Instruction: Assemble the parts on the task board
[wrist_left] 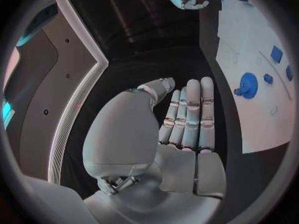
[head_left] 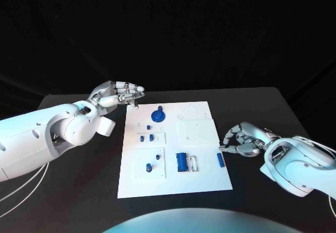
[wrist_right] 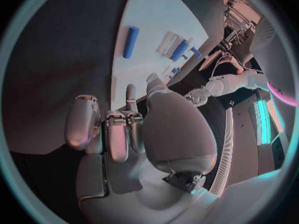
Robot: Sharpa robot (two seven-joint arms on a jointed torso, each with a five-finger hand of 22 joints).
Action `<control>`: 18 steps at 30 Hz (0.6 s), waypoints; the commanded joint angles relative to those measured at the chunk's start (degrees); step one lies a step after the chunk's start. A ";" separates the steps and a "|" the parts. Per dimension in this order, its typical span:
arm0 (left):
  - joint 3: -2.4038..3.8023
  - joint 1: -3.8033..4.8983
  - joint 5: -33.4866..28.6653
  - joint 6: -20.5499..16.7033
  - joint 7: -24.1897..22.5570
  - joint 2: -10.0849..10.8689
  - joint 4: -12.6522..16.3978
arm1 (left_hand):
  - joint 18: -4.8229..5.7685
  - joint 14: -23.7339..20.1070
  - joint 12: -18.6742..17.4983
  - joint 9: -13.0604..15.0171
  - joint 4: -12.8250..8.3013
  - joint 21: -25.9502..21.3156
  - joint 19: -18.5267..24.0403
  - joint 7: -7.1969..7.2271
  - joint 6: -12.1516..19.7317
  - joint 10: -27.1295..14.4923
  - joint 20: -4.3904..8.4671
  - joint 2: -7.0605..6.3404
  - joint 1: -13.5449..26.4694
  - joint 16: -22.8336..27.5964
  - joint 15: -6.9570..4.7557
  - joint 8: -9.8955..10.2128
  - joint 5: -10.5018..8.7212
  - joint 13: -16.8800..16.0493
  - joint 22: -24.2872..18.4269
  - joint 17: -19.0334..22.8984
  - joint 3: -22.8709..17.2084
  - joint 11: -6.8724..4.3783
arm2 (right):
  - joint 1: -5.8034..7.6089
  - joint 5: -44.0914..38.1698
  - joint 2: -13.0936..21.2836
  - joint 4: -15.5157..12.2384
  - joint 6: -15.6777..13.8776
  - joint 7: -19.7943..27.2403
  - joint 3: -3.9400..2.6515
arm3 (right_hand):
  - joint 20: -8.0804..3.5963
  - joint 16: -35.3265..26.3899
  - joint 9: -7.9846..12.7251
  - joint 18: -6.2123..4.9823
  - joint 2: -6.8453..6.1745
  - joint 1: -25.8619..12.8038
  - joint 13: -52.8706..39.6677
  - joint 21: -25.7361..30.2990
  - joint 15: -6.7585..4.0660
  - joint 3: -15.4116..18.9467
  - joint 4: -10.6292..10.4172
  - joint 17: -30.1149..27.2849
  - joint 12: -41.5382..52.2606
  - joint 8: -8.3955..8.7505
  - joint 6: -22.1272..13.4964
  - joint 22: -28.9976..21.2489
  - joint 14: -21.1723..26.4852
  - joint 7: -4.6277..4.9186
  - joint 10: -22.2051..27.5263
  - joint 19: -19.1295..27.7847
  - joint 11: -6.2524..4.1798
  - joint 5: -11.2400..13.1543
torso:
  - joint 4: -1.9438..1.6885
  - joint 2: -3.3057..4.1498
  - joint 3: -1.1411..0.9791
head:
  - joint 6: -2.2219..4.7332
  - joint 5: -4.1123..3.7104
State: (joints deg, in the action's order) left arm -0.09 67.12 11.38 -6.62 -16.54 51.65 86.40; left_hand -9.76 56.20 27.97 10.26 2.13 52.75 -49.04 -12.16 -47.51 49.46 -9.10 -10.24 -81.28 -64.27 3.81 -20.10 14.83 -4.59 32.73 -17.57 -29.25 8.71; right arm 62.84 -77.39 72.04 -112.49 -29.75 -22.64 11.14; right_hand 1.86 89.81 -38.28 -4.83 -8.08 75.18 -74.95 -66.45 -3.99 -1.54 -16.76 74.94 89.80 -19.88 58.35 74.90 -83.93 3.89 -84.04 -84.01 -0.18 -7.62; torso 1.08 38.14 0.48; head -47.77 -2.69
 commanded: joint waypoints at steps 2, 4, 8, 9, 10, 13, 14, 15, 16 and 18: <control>0.03 0.03 -0.45 0.60 -0.29 -0.18 0.23 | -0.81 0.05 0.22 0.07 -0.10 -0.20 0.29 -0.23 0.28 -0.53 -0.24 0.25 0.33 0.02 0.35 -0.34 0.35 0.00 -0.05 0.09 -0.16 0.05 | -1.24 -3.95 0.21 0.16 1.32 -1.69 0.18 | 0.42 0.16 -0.08 0.78 -0.45 -0.14 -15.05 0.28 0.17 -0.21 -0.03 14.95 0.20 -0.37 0.52 9.53 -6.05 0.06 -5.96 -0.90 -0.09 0.10 | 0.13 -0.01 0.02 | -0.07 -0.04; 0.03 0.03 -0.46 0.56 -0.32 -0.15 0.20 | -0.81 0.05 0.22 0.07 -0.10 -0.20 0.29 -0.23 0.28 -0.53 -0.24 0.25 0.33 0.02 0.35 -0.34 0.35 0.00 -0.05 0.09 -0.16 0.05 | -1.79 -4.26 0.09 0.34 1.31 -2.13 0.22 | 0.42 0.15 -0.11 0.78 -0.42 -0.15 -15.05 0.30 0.15 -0.23 -0.03 14.93 0.20 -0.38 0.62 9.53 -6.05 0.02 -5.96 -0.90 -0.12 0.10 | 0.14 -0.01 0.00 | -0.11 -0.06; 0.03 0.03 -0.48 0.56 -0.35 -0.06 0.19 | -0.81 0.05 0.22 0.07 -0.10 -0.20 0.29 -0.23 0.28 -0.53 -0.24 0.25 0.33 0.02 0.35 -0.34 0.35 0.00 -0.05 0.09 -0.16 0.05 | -2.43 -4.83 -0.18 0.76 1.41 -2.85 0.26 | 0.39 0.17 -0.19 0.79 -0.35 -0.23 -15.05 0.19 0.08 -0.28 -0.04 14.97 0.20 -0.42 0.89 9.56 -6.06 -0.07 -5.96 -0.91 -0.20 0.09 | 0.02 -0.03 0.01 | -0.13 -0.19; 0.03 0.03 -0.48 0.55 -0.35 -0.04 0.19 | -0.81 0.05 0.22 0.07 -0.10 -0.20 0.29 -0.23 0.28 -0.53 -0.24 0.25 0.33 0.02 0.35 -0.34 0.35 0.00 -0.05 0.09 -0.16 0.05 | -2.53 -4.87 -0.29 0.85 1.44 -2.95 0.27 | 0.39 0.17 -0.19 0.79 -0.35 -0.23 -15.05 0.19 0.08 -0.28 -0.04 14.97 0.20 -0.42 0.89 9.56 -6.06 -0.07 -5.96 -0.91 -0.20 0.09 | -0.01 0.00 0.03 | -0.14 -0.20; 0.03 0.03 -0.48 0.55 -0.36 -0.03 0.18 | -0.81 0.05 0.22 0.07 -0.10 -0.20 0.29 -0.23 0.28 -0.53 -0.24 0.25 0.33 0.02 0.35 -0.34 0.35 0.00 -0.05 0.09 -0.16 0.05 | -2.69 -4.89 -0.52 0.95 1.49 -3.07 0.29 | 0.38 0.17 -0.22 0.79 -0.36 -0.32 -15.05 0.17 0.06 -0.26 -0.05 14.98 0.20 -0.43 0.99 9.57 -6.06 -0.10 -5.96 -0.92 -0.22 0.10 | 0.01 0.00 0.06 | -0.17 -0.19; 0.03 0.03 -0.49 0.57 -0.35 -0.01 0.18 | -0.81 0.05 0.22 0.07 -0.10 -0.20 0.29 -0.23 0.28 -0.53 -0.24 0.25 0.33 0.02 0.35 -0.34 0.35 0.00 -0.05 0.09 -0.16 0.05 | -3.07 -4.92 -1.17 1.11 1.52 -3.23 0.32 | 0.37 0.17 -0.25 0.80 -0.38 -0.39 -15.05 0.09 0.04 -0.24 -0.05 14.97 0.20 -0.44 1.07 9.59 -6.06 -0.13 -5.96 -0.94 -0.25 0.10 | 0.13 0.03 0.07 | -0.08 -0.23; 0.03 0.03 -0.49 0.57 -0.36 -0.01 0.18 | -0.81 0.05 0.22 0.07 -0.10 -0.20 0.29 -0.23 0.28 -0.53 -0.24 0.25 0.33 0.02 0.35 -0.34 0.35 0.00 -0.05 0.09 -0.16 0.05 | -3.24 -4.93 -1.39 1.15 1.56 -3.28 0.32 | 0.37 0.17 -0.25 0.80 -0.38 -0.39 -15.05 0.09 0.04 -0.24 -0.05 14.97 0.20 -0.44 1.07 9.59 -6.06 -0.13 -5.96 -0.94 -0.25 0.10 | 0.12 0.04 0.07 | -0.03 -0.22; 0.03 0.03 -0.48 0.59 -0.35 -0.02 0.18 | -0.81 0.05 0.22 0.07 -0.10 -0.20 0.29 -0.23 0.28 -0.53 -0.24 0.25 0.33 0.02 0.35 -0.34 0.35 0.00 -0.05 0.09 -0.16 0.05 | -3.36 -4.94 -1.56 1.19 1.61 -3.33 0.33 | 0.37 0.17 -0.25 0.80 -0.38 -0.39 -15.05 0.09 0.04 -0.24 -0.05 14.97 0.20 -0.44 1.07 9.59 -6.06 -0.13 -5.96 -0.94 -0.25 0.10 | 0.10 0.05 0.07 | -0.03 -0.18; 0.03 0.03 -0.48 0.58 -0.35 -0.01 0.17 | -0.81 0.05 0.22 0.07 -0.10 -0.20 0.29 -0.23 0.28 -0.53 -0.24 0.25 0.33 0.02 0.35 -0.34 0.35 0.00 -0.05 0.09 -0.16 0.05 | -3.49 -4.94 -1.75 1.26 1.67 -3.39 0.33 | 0.36 0.17 -0.28 0.79 -0.37 -0.44 -15.05 0.15 0.02 -0.24 -0.05 14.99 0.20 -0.46 1.17 9.58 -6.06 -0.16 -5.96 -0.92 -0.28 0.10 | 0.05 0.04 0.05 | -0.05 -0.18; 0.03 0.03 -0.47 0.57 -0.34 0.02 0.17 | -0.81 0.05 0.22 0.07 -0.10 -0.20 0.29 -0.23 0.28 -0.53 -0.24 0.25 0.33 0.02 0.35 -0.34 0.35 0.00 -0.05 0.09 -0.16 0.05 | -3.68 -4.95 -2.09 1.43 1.82 -3.52 0.34 | 0.35 0.18 -0.29 0.80 -0.37 -0.46 -15.05 0.11 0.00 -0.24 -0.05 15.01 0.20 -0.47 1.23 9.59 -6.06 -0.19 -5.96 -0.93 -0.29 0.10 | -0.01 0.03 0.05 | -0.09 -0.20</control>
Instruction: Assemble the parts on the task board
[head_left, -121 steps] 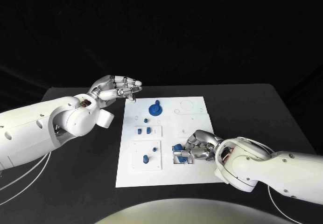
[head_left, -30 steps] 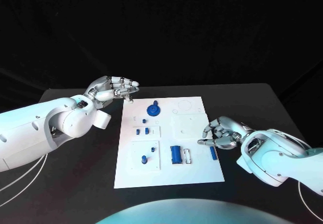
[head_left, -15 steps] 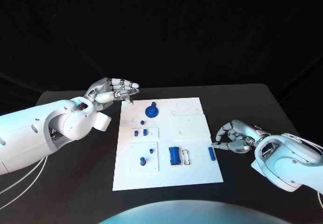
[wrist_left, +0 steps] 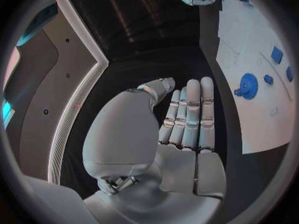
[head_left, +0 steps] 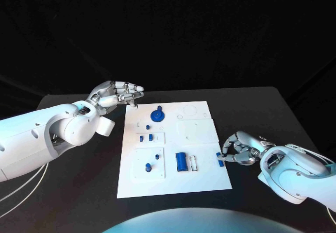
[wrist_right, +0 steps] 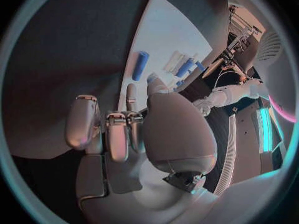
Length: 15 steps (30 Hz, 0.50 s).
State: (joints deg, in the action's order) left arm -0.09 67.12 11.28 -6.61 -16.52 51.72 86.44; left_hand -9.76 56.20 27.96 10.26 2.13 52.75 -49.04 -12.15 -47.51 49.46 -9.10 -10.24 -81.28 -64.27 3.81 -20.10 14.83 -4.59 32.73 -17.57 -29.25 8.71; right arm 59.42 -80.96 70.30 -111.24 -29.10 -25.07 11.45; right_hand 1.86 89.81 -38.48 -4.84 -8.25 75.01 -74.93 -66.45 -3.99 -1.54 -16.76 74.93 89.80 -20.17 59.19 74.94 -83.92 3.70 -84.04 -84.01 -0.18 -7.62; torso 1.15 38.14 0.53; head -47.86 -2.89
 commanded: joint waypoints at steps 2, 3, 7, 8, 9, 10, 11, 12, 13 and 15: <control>0.03 0.03 -0.36 0.52 -0.36 0.01 0.12 | -0.81 0.05 0.22 0.08 -0.10 -0.20 0.29 -0.23 0.28 -0.53 -0.24 0.25 0.33 0.02 0.35 -0.34 0.35 0.00 -0.06 0.09 -0.16 0.05 | -0.39 -1.40 -0.55 0.31 1.33 -1.19 0.03 | 0.33 0.16 -0.16 0.79 -0.18 -0.28 -15.07 0.13 -0.04 -0.28 -0.02 14.96 0.20 -0.23 0.60 9.54 -6.05 -0.10 -5.96 -0.93 -0.36 0.09 | -0.07 0.00 0.01 | -0.06 0.12; 0.03 0.03 -0.36 0.52 -0.35 0.04 0.12 | -0.81 0.05 0.22 0.08 -0.10 -0.20 0.29 -0.23 0.28 -0.53 -0.24 0.25 0.33 0.02 0.35 -0.34 0.35 0.00 -0.06 0.09 -0.16 0.05 | -0.44 -1.48 -0.61 0.38 1.43 -1.25 0.03 | 0.32 0.17 -0.18 0.79 -0.16 -0.25 -15.07 0.15 -0.06 -0.30 -0.01 14.98 0.20 -0.24 0.67 9.54 -6.06 -0.13 -5.96 -0.93 -0.38 0.09 | -0.09 0.01 0.02 | -0.07 0.10; 0.03 0.03 -0.35 0.54 -0.32 0.09 0.13 | -0.81 0.05 0.22 0.08 -0.10 -0.20 0.29 -0.23 0.28 -0.53 -0.24 0.25 0.33 0.02 0.35 -0.34 0.35 0.00 -0.06 0.09 -0.16 0.05 | -0.59 -2.11 -0.85 0.77 2.36 -1.77 0.04 | 0.26 0.17 -0.29 0.82 -0.03 -0.14 -15.07 -0.03 -0.15 -0.44 0.01 14.99 0.20 -0.31 0.95 9.59 -6.06 -0.27 -5.96 -0.97 -0.50 0.07 | -0.08 -0.03 0.07 | -0.17 0.15; 0.03 0.03 -0.35 0.56 -0.31 0.09 0.13 | -0.81 0.05 0.22 0.08 -0.10 -0.20 0.29 -0.23 0.28 -0.53 -0.24 0.25 0.33 0.02 0.35 -0.34 0.35 0.00 -0.06 0.09 -0.16 0.05 | -0.62 -2.22 -0.91 0.82 2.56 -1.88 0.05 | 0.26 0.17 -0.29 0.82 -0.03 -0.14 -15.07 -0.03 -0.15 -0.44 0.01 14.99 0.20 -0.31 0.95 9.59 -6.06 -0.27 -5.96 -0.97 -0.50 0.07 | -0.11 -0.05 0.10 | -0.19 0.16; 0.03 0.03 -0.35 0.59 -0.30 0.10 0.14 | -0.81 0.05 0.22 0.08 -0.10 -0.20 0.29 -0.23 0.28 -0.53 -0.24 0.25 0.33 0.02 0.35 -0.34 0.35 0.00 -0.06 0.09 -0.16 0.05 | -0.67 -2.49 -1.00 0.90 2.86 -2.03 0.05 | 0.25 0.18 -0.30 0.80 -0.04 -0.16 -15.07 0.03 -0.16 -0.43 0.00 15.02 0.20 -0.32 0.99 9.58 -6.07 -0.28 -5.96 -0.96 -0.51 0.08 | -0.10 -0.07 0.11 | -0.22 0.19; 0.03 0.03 -0.35 0.60 -0.30 0.11 0.14 | -0.81 0.05 0.22 0.08 -0.10 -0.20 0.29 -0.23 0.28 -0.53 -0.24 0.25 0.33 0.02 0.35 -0.34 0.35 0.00 -0.06 0.09 -0.16 0.05 | -0.69 -2.66 -1.05 0.95 3.00 -2.10 0.06 | 0.25 0.18 -0.30 0.80 -0.04 -0.16 -15.07 0.03 -0.16 -0.43 0.00 15.02 0.20 -0.32 0.99 9.58 -6.07 -0.28 -5.96 -0.96 -0.51 0.08 | -0.09 -0.08 0.10 | -0.23 0.21; 0.03 0.03 -0.35 0.62 -0.30 0.11 0.15 | -0.81 0.05 0.22 0.08 -0.10 -0.20 0.29 -0.23 0.28 -0.53 -0.24 0.25 0.33 0.02 0.35 -0.34 0.35 0.00 -0.06 0.09 -0.16 0.05 | -0.73 -2.91 -1.14 1.02 3.20 -2.21 0.06 | 0.25 0.18 -0.30 0.80 -0.04 -0.16 -15.07 0.03 -0.16 -0.43 0.00 15.02 0.20 -0.32 0.99 9.58 -6.07 -0.28 -5.96 -0.96 -0.51 0.08 | -0.10 -0.08 0.12 | -0.26 0.22; 0.03 0.03 -0.35 0.62 -0.30 0.11 0.15 | -0.81 0.05 0.22 0.08 -0.10 -0.20 0.29 -0.23 0.28 -0.53 -0.24 0.25 0.33 0.02 0.35 -0.34 0.35 0.00 -0.06 0.09 -0.16 0.05 | -0.76 -3.07 -1.21 1.07 3.36 -2.28 0.06 | 0.25 0.18 -0.30 0.80 -0.04 -0.16 -15.07 0.03 -0.16 -0.43 0.00 15.02 0.20 -0.32 0.99 9.58 -6.07 -0.28 -5.96 -0.96 -0.51 0.08 | -0.10 -0.07 0.10 | -0.27 0.23; 0.03 0.03 -0.35 0.63 -0.30 0.12 0.15 | -0.81 0.05 0.22 0.08 -0.10 -0.20 0.29 -0.23 0.28 -0.53 -0.24 0.25 0.33 0.02 0.35 -0.34 0.35 0.00 -0.06 0.09 -0.16 0.05 | -0.81 -3.24 -1.30 1.14 3.55 -2.37 0.07 | 0.25 0.18 -0.30 0.80 -0.04 -0.16 -15.07 0.03 -0.16 -0.43 0.00 15.02 0.20 -0.32 0.99 9.58 -6.07 -0.28 -5.96 -0.96 -0.51 0.08 | -0.10 -0.06 0.08 | -0.27 0.27; 0.03 0.03 -0.35 0.63 -0.29 0.16 0.15 | -0.81 0.05 0.22 0.08 -0.10 -0.20 0.29 -0.23 0.28 -0.53 -0.24 0.25 0.33 0.02 0.35 -0.34 0.35 0.00 -0.06 0.09 -0.16 0.05 | -0.90 -3.48 -1.54 1.27 3.88 -2.51 0.07 | 0.24 0.17 -0.32 0.81 -0.10 -0.18 -15.07 0.00 -0.19 -0.41 -0.01 15.00 0.20 -0.33 1.04 9.59 -6.06 -0.30 -5.96 -0.96 -0.53 0.09 | -0.13 -0.07 0.07 | -0.28 0.24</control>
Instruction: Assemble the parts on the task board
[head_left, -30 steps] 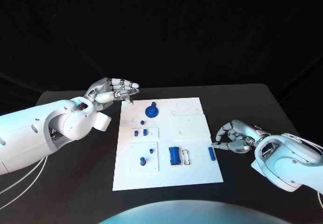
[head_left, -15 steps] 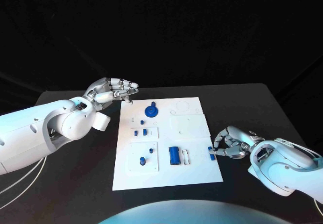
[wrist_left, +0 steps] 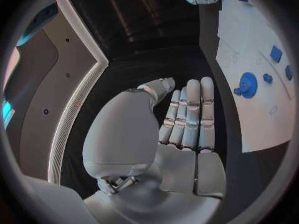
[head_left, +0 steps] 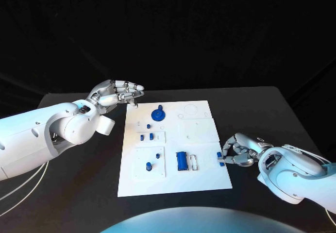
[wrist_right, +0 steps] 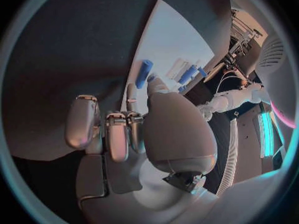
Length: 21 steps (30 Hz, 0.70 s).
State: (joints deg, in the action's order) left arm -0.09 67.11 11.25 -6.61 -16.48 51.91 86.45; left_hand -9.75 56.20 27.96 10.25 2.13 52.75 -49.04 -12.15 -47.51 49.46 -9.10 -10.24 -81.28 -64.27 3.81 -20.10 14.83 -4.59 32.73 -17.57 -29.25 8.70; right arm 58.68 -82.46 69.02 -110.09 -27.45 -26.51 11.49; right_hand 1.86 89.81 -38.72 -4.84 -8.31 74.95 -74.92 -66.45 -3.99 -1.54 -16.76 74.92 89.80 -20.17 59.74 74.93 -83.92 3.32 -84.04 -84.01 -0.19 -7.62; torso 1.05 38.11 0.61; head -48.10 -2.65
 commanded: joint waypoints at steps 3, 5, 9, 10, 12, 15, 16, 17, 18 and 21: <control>0.03 0.03 -0.32 0.60 -0.33 0.04 0.16 | -0.81 0.05 0.23 0.09 -0.10 -0.20 0.29 -0.23 0.28 -0.53 -0.24 0.25 0.33 0.02 0.35 -0.34 0.35 0.00 -0.06 0.09 -0.16 0.05 | -0.40 -2.21 -0.71 0.28 2.58 -1.23 0.04 | 0.24 0.17 -0.09 0.81 -0.05 -0.13 -15.08 0.00 -0.19 -0.41 -0.01 15.01 0.20 -0.33 0.49 9.60 -6.06 0.08 -5.96 -0.96 -0.53 0.09 | 0.02 0.01 -0.01 | -0.02 0.11; 0.03 0.03 -0.32 0.60 -0.32 0.09 0.18 | -0.81 0.05 0.23 0.09 -0.10 -0.20 0.29 -0.23 0.28 -0.53 -0.24 0.25 0.33 0.02 0.35 -0.34 0.35 0.00 -0.06 0.09 -0.16 0.05 | -0.74 -2.32 -1.11 0.41 2.86 -1.38 0.04 | 0.23 0.17 -0.11 0.80 -0.12 -0.13 -15.08 0.03 -0.20 -0.39 0.00 15.01 0.20 -0.33 0.52 9.59 -6.06 0.06 -5.96 -0.95 -0.55 0.10 | 0.03 0.01 0.00 | -0.02 0.16; 0.03 0.03 -0.32 0.63 -0.31 0.16 0.23 | -0.81 0.05 0.23 0.09 -0.10 -0.20 0.29 -0.23 0.28 -0.53 -0.24 0.25 0.33 0.02 0.35 -0.34 0.35 0.00 -0.06 0.09 -0.16 0.05 | -1.15 -2.52 -1.53 0.70 3.37 -1.69 0.04 | 0.12 0.16 -0.23 0.80 -0.12 0.52 -15.08 0.05 -0.34 -0.72 0.12 14.97 0.20 -0.27 0.66 9.60 -6.05 -0.11 -5.96 -0.95 -0.71 0.05 | 0.05 0.04 -0.01 | 0.00 0.33; 0.03 0.03 -0.32 0.64 -0.31 0.17 0.25 | -0.81 0.05 0.23 0.09 -0.10 -0.20 0.29 -0.23 0.28 -0.53 -0.24 0.25 0.33 0.02 0.35 -0.34 0.35 0.00 -0.06 0.09 -0.16 0.05 | -1.23 -2.57 -1.60 0.82 3.55 -1.78 0.04 | 0.05 0.15 -0.29 0.79 -0.08 1.03 -15.08 0.10 -0.42 -1.01 0.17 14.95 0.20 -0.20 0.70 9.59 -6.05 -0.18 -5.96 -0.94 -0.78 0.03 | 0.05 0.05 -0.04 | 0.03 0.36; 0.03 0.03 -0.32 0.68 -0.32 0.21 0.27 | -0.81 0.05 0.23 0.09 -0.10 -0.20 0.29 -0.23 0.28 -0.53 -0.24 0.25 0.33 0.02 0.35 -0.34 0.35 0.00 -0.06 0.09 -0.16 0.05 | -1.34 -2.72 -1.73 1.03 3.82 -1.97 0.04 | -0.04 0.16 -0.36 0.81 -0.06 1.82 -15.08 0.06 -0.51 -1.54 0.20 14.96 0.20 -0.06 0.73 9.61 -6.05 -0.25 -5.96 -0.96 -0.86 0.02 | 0.05 0.04 -0.05 | 0.04 0.36; 0.03 0.03 -0.32 0.66 -0.32 0.25 0.28 | -0.81 0.05 0.23 0.09 -0.10 -0.20 0.29 -0.23 0.28 -0.53 -0.24 0.25 0.33 0.02 0.35 -0.34 0.35 0.00 -0.06 0.09 -0.16 0.05 | -1.43 -3.22 -2.00 1.25 4.34 -2.31 0.04 | -0.21 0.14 -0.46 0.82 0.25 3.71 -15.08 0.08 -0.65 -3.10 0.35 14.90 0.20 0.30 0.77 9.63 -6.04 -0.39 -5.96 -0.97 -0.99 0.01 | 0.08 0.01 -0.06 | 0.01 0.35; 0.03 0.03 -0.32 0.66 -0.32 0.26 0.29 | -0.81 0.05 0.23 0.09 -0.10 -0.20 0.29 -0.23 0.28 -0.53 -0.24 0.25 0.33 0.02 0.35 -0.34 0.35 0.00 -0.06 0.09 -0.16 0.05 | -1.46 -3.43 -2.11 1.32 4.65 -2.49 0.04 | -0.34 0.15 -0.44 0.82 0.21 5.27 -15.08 0.09 -0.74 -4.96 0.31 14.94 0.20 0.63 0.87 9.65 -6.05 -0.44 -5.96 -0.99 -1.07 -0.02 | 0.11 0.01 -0.07 | -0.01 0.42; 0.03 0.03 -0.32 0.66 -0.32 0.26 0.30 | -0.81 0.05 0.23 0.09 -0.10 -0.20 0.29 -0.23 0.28 -0.53 -0.24 0.25 0.33 0.02 0.35 -0.34 0.35 0.00 -0.06 0.09 -0.16 0.05 | -1.47 -3.64 -2.21 1.38 4.95 -2.66 0.04 | -0.37 0.14 -0.43 0.82 -0.08 5.92 -15.08 0.18 -0.73 -6.19 0.27 14.90 0.20 0.87 0.99 9.64 -6.04 -0.49 -5.96 -0.98 -1.09 -0.03 | 0.13 0.02 -0.08 | -0.03 0.42; 0.03 0.03 -0.32 0.67 -0.32 0.26 0.31 | -0.81 0.05 0.23 0.09 -0.10 -0.20 0.29 -0.23 0.28 -0.53 -0.24 0.25 0.33 0.02 0.35 -0.34 0.35 0.00 -0.06 0.09 -0.16 0.05 | -1.49 -3.95 -2.33 1.47 5.36 -2.85 0.04 | -0.37 0.14 -0.42 0.83 -0.39 6.39 -15.08 0.19 -0.75 -7.00 0.35 14.92 0.20 1.07 1.02 9.64 -6.04 -0.48 -5.96 -0.99 -1.10 -0.02 | 0.13 0.02 -0.07 | -0.04 0.43; 0.03 0.03 -0.32 0.66 -0.32 0.27 0.33 | -0.81 0.05 0.23 0.09 -0.10 -0.20 0.29 -0.23 0.28 -0.53 -0.24 0.25 0.33 0.02 0.35 -0.34 0.35 0.00 -0.06 0.09 -0.16 0.05 | -1.52 -4.68 -2.63 1.62 6.41 -3.23 0.05 | -0.38 0.12 -0.41 0.84 -0.96 6.99 -15.08 0.18 -0.76 -8.00 0.47 14.85 0.20 1.30 1.15 9.66 -6.03 -0.46 -5.96 -0.99 -1.09 0.01 | 0.11 0.01 -0.07 | -0.09 0.43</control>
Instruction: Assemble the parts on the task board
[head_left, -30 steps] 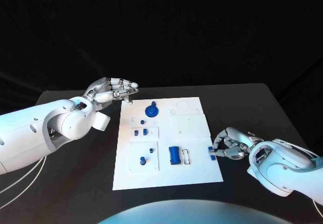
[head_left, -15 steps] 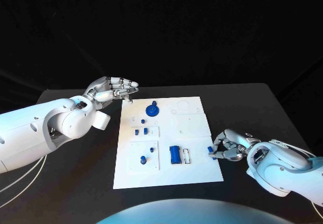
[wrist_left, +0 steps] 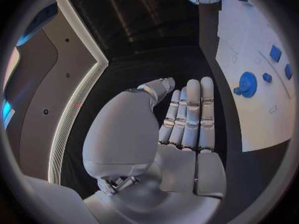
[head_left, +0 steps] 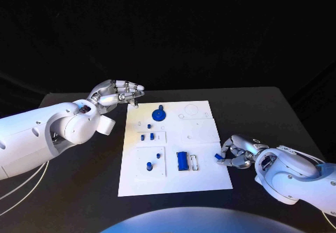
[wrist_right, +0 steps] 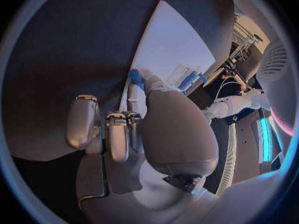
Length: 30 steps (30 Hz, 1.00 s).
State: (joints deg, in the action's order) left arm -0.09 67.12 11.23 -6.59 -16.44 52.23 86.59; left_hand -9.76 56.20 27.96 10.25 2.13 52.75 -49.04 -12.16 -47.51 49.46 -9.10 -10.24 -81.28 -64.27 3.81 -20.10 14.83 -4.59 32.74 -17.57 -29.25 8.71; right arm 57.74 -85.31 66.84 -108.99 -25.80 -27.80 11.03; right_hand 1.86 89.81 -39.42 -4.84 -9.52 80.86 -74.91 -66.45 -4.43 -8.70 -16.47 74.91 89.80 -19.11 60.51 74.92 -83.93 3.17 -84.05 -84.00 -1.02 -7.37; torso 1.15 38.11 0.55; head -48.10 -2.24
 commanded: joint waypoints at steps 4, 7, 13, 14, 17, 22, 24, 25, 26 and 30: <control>0.03 0.03 -0.29 0.61 -0.35 -0.03 0.21 | -0.82 0.02 0.51 0.13 -0.14 -0.25 0.28 -0.20 0.33 -0.66 -0.24 0.27 0.44 -0.04 0.34 -0.58 0.36 0.00 -0.12 0.09 -0.24 0.03 | -0.61 -2.68 -0.76 0.51 5.33 -2.30 0.50 | -0.44 0.10 0.33 0.84 -0.06 2.93 -15.09 0.24 -0.40 -3.38 0.72 14.80 0.20 0.65 0.84 9.68 -6.01 -0.41 -5.95 -1.00 -0.35 -0.24 | 0.01 0.04 -0.01 | -0.07 -0.02; 0.03 0.03 -0.27 0.61 -0.35 -0.03 0.22 | -0.82 0.02 0.51 0.13 -0.14 -0.25 0.28 -0.20 0.33 -0.66 -0.24 0.27 0.44 -0.04 0.34 -0.58 0.36 0.00 -0.12 0.09 -0.24 0.03 | -0.61 -2.97 -0.86 0.37 4.99 -2.47 0.50 | -0.55 0.10 0.51 0.84 0.15 4.35 -15.09 0.27 -0.51 -6.47 1.29 14.79 0.20 1.13 1.19 9.70 -6.01 -0.52 -5.95 -1.02 -0.48 -0.29 | -0.01 0.01 0.00 | -0.02 -0.03; 0.03 0.03 -0.24 0.53 -0.35 -0.04 0.22 | -0.82 0.02 0.51 0.13 -0.14 -0.25 0.28 -0.20 0.33 -0.66 -0.24 0.27 0.44 -0.04 0.34 -0.58 0.36 0.00 -0.12 0.09 -0.24 0.03 | -0.54 -1.86 -0.75 -0.90 2.60 -2.69 0.47 | -0.68 0.16 0.27 0.91 0.04 2.93 -15.09 -0.12 -0.64 -11.16 1.11 14.98 0.20 1.53 1.51 9.82 -6.05 -0.76 -5.95 -1.19 -0.73 -0.20 | -0.03 0.01 -0.03 | 0.08 0.08; 0.03 0.03 -0.23 0.51 -0.34 -0.05 0.21 | -0.82 0.02 0.51 0.13 -0.14 -0.25 0.28 -0.20 0.33 -0.66 -0.24 0.27 0.44 -0.04 0.34 -0.58 0.36 0.00 -0.12 0.09 -0.24 0.03 | -0.43 -1.27 -0.71 -1.23 2.26 -2.65 0.45 | -0.68 0.17 0.21 0.92 0.04 2.70 -15.09 -0.14 -0.66 -11.50 1.07 15.01 0.20 1.54 1.49 9.82 -6.06 -0.79 -5.95 -1.20 -0.71 -0.19 | -0.02 -0.01 -0.02 | 0.06 0.13; 0.03 0.03 -0.23 0.50 -0.35 -0.09 0.23 | -0.82 0.02 0.51 0.13 -0.14 -0.25 0.28 -0.20 0.33 -0.66 -0.24 0.27 0.44 -0.04 0.34 -0.58 0.36 0.00 -0.12 0.09 -0.24 0.03 | 0.26 0.22 -0.64 -2.21 1.45 -2.42 0.41 | -0.70 0.19 -0.40 0.97 -0.54 0.23 -15.09 -0.41 -0.65 -13.29 0.59 15.09 0.20 1.44 1.35 9.89 -6.07 -0.72 -5.95 -1.30 -0.66 -0.08 | -0.06 0.00 0.03 | 0.07 0.10; 0.03 0.04 -0.22 0.46 -0.31 -0.13 0.23 | -0.82 0.02 0.51 0.13 -0.14 -0.25 0.28 -0.20 0.33 -0.66 -0.24 0.27 0.44 -0.04 0.34 -0.58 0.36 0.00 -0.12 0.09 -0.24 0.03 | 1.70 2.87 -0.67 -3.71 0.15 -2.09 0.35 | -0.68 0.19 -0.77 1.01 -0.35 -1.00 -15.09 -0.62 -0.62 -14.39 0.41 15.09 0.20 1.39 1.19 9.94 -6.07 -0.71 -5.95 -1.36 -0.63 -0.09 | -0.03 0.02 0.02 | 0.02 0.15; 0.03 0.04 -0.22 0.44 -0.30 -0.14 0.24 | -0.82 0.02 0.58 0.14 -0.17 -0.25 0.27 -0.20 0.34 -0.69 -0.24 0.31 0.43 -0.05 0.33 -0.64 0.37 0.01 -0.13 0.09 -0.28 0.03 | 2.11 3.85 -0.84 -4.26 -0.64 -1.97 0.34 | -0.68 0.19 -0.91 1.04 -0.41 -1.45 -15.09 -0.77 -0.61 -14.73 0.41 15.09 0.20 1.38 1.11 9.98 -6.07 -0.67 -5.95 -1.40 -0.62 -0.05 | -0.02 0.01 0.05 | 0.04 0.07; 0.03 0.04 -0.22 0.43 -0.30 -0.16 0.23 | -0.82 0.02 0.58 0.14 -0.17 -0.25 0.27 -0.20 0.34 -0.69 -0.24 0.31 0.43 -0.05 0.33 -0.64 0.37 0.01 -0.13 0.09 -0.28 0.03 | 2.27 4.46 -1.02 -4.55 -1.09 -1.85 0.34 | -0.65 0.19 -1.06 1.06 -0.62 -2.49 -15.09 -0.89 -0.54 -14.81 0.12 15.09 0.20 1.38 1.03 10.01 -6.07 -0.55 -5.95 -1.44 -0.53 0.02 | -0.02 0.02 0.05 | 0.02 0.07; 0.03 0.04 -0.22 0.42 -0.29 -0.18 0.23 | -0.82 0.02 0.58 0.14 -0.17 -0.25 0.27 -0.20 0.34 -0.69 -0.24 0.31 0.43 -0.05 0.33 -0.64 0.37 0.01 -0.13 0.09 -0.28 0.03 | 2.39 5.10 -1.24 -4.81 -1.43 -1.74 0.34 | -0.60 0.19 -1.23 1.09 -0.71 -3.52 -15.09 -1.03 -0.49 -14.99 0.05 15.09 0.20 1.37 0.97 10.04 -6.07 -0.49 -5.95 -1.49 -0.47 0.03 | -0.01 0.03 0.03 | -0.03 0.18; 0.03 0.04 -0.22 0.42 -0.29 -0.27 0.31 | -0.82 0.02 0.58 0.14 -0.17 -0.25 0.27 -0.20 0.34 -0.69 -0.24 0.31 0.43 -0.05 0.33 -0.64 0.37 0.01 -0.13 0.09 -0.28 0.03 | 2.63 6.92 -2.25 -5.34 -2.06 -1.45 0.33 | -0.55 0.19 -1.54 1.10 -0.90 -5.32 -15.09 -1.10 -0.44 -15.23 0.06 15.09 0.20 1.32 0.96 10.06 -6.07 -0.44 -5.95 -1.52 -0.42 0.06 | -0.07 0.02 -0.04 | -0.13 0.54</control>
State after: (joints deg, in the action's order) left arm -0.10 67.12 11.23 -6.61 -16.39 52.11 86.67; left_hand -9.76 56.20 28.29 10.31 2.13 52.75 -49.04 -12.15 -47.51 49.04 -9.10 -10.24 -81.28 -64.27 3.81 -20.56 14.83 -4.59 32.67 -17.57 -29.25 8.71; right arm 60.34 -81.48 64.82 -114.10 -26.61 -29.33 11.34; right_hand 1.43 89.81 -40.43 -4.84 -10.56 75.95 -74.91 -67.34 -4.83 -23.60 -16.35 74.94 89.80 -17.54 61.55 74.92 -83.93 2.50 -84.03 -84.01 -1.44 -7.45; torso 1.12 38.13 0.57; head -48.11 -1.86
